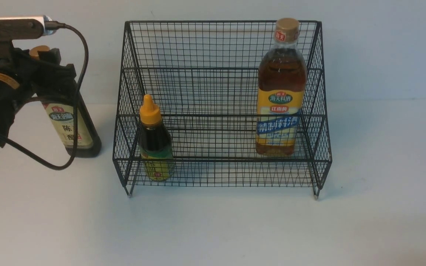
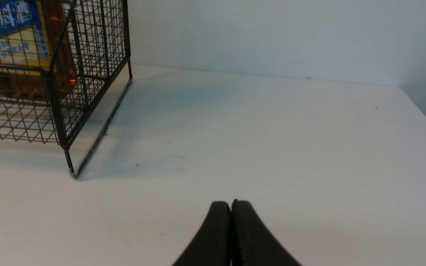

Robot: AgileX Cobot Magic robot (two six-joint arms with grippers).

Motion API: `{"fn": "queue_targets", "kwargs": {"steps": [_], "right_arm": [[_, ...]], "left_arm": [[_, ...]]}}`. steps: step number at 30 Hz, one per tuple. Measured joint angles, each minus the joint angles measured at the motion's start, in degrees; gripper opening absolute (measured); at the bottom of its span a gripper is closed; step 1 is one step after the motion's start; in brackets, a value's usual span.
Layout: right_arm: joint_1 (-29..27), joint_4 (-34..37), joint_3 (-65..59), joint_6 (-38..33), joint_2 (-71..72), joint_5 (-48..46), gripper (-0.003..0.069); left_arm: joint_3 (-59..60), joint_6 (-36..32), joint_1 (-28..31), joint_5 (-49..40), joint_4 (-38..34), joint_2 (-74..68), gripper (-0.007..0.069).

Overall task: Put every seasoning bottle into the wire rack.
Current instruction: Use the left arm to grab the condiment bottle closest to it, then use the left arm to put the condiment bottle back on the shelf

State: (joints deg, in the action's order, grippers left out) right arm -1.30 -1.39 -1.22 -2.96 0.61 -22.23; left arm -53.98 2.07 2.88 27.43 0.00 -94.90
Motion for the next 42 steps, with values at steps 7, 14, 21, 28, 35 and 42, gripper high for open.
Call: {"fn": "queue_targets", "kwargs": {"steps": [7,14,21,28,35,42], "right_arm": [[0.0,0.0,0.0,0.0,0.0,0.0,-0.0015],[0.0,0.0,0.0,0.0,0.0,0.0,-0.0015],[0.0,0.0,0.0,0.0,0.0,0.0,-0.0015],[0.0,0.0,0.0,0.0,0.0,0.0,-0.0015],[0.0,0.0,0.0,0.0,0.0,0.0,-0.0015],[0.0,0.0,0.0,0.0,0.0,0.0,-0.0015]], "left_arm": [[0.0,1.3,0.0,-0.3,1.8,0.3,0.0325],[-0.1,2.0,0.0,-7.1,1.8,6.3,0.0326],[-11.4,2.0,-0.5,-19.6,1.8,14.5,0.0327],[-21.6,1.7,-5.5,-28.1,1.8,14.8,0.0327],[-28.6,0.8,-13.5,-31.0,1.3,13.5,0.0327],[-29.7,0.5,-18.7,-32.3,1.0,10.7,0.0327]]}}
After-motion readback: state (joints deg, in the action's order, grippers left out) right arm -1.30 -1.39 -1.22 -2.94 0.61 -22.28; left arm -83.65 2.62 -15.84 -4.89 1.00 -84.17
